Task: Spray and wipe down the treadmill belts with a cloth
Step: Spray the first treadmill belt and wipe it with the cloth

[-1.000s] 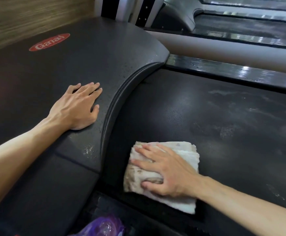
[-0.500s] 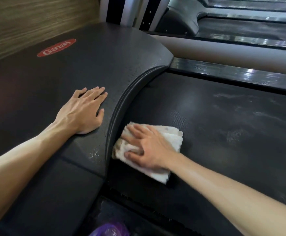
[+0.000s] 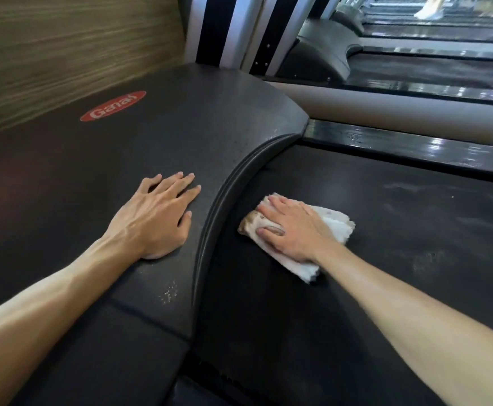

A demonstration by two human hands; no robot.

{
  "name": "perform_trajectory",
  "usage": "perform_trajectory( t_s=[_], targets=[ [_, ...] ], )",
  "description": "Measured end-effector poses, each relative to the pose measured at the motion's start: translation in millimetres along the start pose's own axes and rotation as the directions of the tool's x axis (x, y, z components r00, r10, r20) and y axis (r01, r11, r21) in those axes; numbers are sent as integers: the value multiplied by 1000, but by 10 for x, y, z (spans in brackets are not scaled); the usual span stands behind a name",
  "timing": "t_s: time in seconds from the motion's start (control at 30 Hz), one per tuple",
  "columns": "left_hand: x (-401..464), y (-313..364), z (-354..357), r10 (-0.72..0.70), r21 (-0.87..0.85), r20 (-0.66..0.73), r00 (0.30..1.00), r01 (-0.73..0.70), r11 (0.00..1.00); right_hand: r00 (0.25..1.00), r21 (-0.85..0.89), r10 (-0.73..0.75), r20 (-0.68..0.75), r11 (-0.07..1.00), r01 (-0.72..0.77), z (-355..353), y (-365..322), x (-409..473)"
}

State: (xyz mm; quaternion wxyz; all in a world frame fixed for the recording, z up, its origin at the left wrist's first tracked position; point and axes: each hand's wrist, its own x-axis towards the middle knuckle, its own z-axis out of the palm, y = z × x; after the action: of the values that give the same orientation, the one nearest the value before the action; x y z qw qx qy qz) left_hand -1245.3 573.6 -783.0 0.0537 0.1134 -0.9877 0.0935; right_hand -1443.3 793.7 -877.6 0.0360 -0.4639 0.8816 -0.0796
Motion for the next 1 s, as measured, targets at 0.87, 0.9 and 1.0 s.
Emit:
perform_trajectory(
  t_s=[0.87, 0.9, 1.0],
  targets=[
    [-3, 19, -34, -9, -14, 21, 1000, 9, 1000, 973, -6, -229, 40, 973, 229, 30, -380, 0],
    [-11, 22, -38, -8, -18, 25, 1000, 9, 1000, 958, 12, -284, 46, 959, 284, 54, -354, -152],
    [-19, 22, -47, -9, -19, 17, 1000, 9, 1000, 934, 88, -357, 18, 931, 354, 78, -50, -534]
  ],
)
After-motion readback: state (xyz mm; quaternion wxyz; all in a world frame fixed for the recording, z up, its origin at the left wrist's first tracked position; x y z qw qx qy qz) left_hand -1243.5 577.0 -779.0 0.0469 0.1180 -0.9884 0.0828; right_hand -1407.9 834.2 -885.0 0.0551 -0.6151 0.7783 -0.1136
